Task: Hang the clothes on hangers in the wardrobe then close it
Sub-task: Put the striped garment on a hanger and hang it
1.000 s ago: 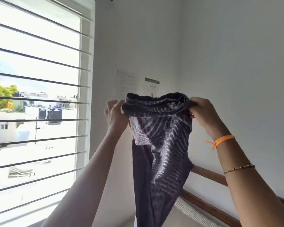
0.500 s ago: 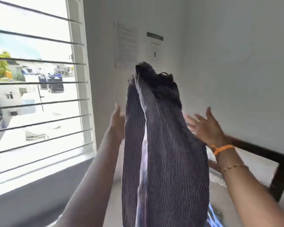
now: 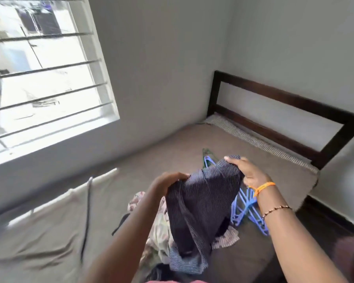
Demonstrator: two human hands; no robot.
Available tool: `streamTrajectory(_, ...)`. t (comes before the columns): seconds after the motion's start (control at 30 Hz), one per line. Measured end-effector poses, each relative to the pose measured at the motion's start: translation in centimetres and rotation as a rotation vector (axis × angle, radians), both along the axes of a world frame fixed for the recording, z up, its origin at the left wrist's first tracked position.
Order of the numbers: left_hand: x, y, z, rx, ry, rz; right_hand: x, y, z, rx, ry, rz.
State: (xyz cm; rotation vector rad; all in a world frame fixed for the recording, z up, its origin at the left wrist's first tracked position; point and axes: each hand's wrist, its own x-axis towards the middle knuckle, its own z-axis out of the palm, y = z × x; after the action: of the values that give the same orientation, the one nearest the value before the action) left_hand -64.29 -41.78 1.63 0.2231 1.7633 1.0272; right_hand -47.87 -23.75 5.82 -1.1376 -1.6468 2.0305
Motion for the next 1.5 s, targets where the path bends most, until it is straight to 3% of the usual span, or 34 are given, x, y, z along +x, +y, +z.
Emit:
streamTrajectory(0.07,0.0,-0.2,0.0,-0.170,0.312,-0.029,-0.5,-0.3,1.1,0.061,0.069,-0.001)
streamTrajectory(0.17,-0.6,-0.5,0.6,-0.220,0.545,-0.061,-1.1,-1.0,3.1,0.163,0.195,-0.021)
streamTrajectory(0.23,-1.1,-0.3,1.8,-0.089,0.508,0.009,-1.6,-1.0,4.8,0.216,0.275,-0.059)
streamTrajectory(0.37,-1.7,1.3,6.3,0.245,0.169,0.231,-2.7,-0.3,10.1,0.321,0.381,-0.095)
streamTrajectory(0.47,-2.8,2.3,8.8,0.334,-0.033,0.195,-2.9,-0.1,14.2,0.428,0.418,-0.065)
streamTrajectory(0.6,-3.1,3.6,11.9,0.412,-0.137,0.060,-3.0,0.7,18.0,0.584,0.432,-0.057)
streamTrajectory(0.7,-3.2,4.6,15.6,0.572,-0.076,0.118,-2.6,3.1,19.2,0.660,0.343,-0.099)
streamTrajectory(0.8,-4.0,5.1,19.4,0.683,0.174,0.272,-0.9,6.1,20.3,0.600,0.253,-0.190)
streamTrajectory(0.87,-4.5,5.5,21.0,0.808,0.308,0.336,0.4,7.2,21.3,0.544,0.299,-0.190)
streamTrajectory(0.93,-4.0,6.2,22.1,0.950,0.318,0.298,1.1,7.3,21.7,0.527,0.432,-0.162)
streamTrajectory(1.03,-3.1,6.8,22.7,0.923,0.258,0.223,0.7,6.9,19.6,0.529,0.408,-0.091)
streamTrajectory(1.17,-4.1,6.8,23.6,0.797,0.415,0.404,0.7,6.6,18.5,0.375,0.196,-0.103)
streamTrajectory(1.3,-4.9,5.5,23.0,0.797,0.375,0.356,0.5,6.3,18.5,0.225,0.414,-0.073)
streamTrajectory(1.37,-5.3,5.5,21.0,0.684,0.370,0.282,-0.1,6.1,17.1,0.165,0.325,-0.043)
streamTrajectory(1.5,-5.3,6.7,17.3,0.560,0.407,0.355,-1.9,6.2,14.5,0.119,0.129,-0.144)
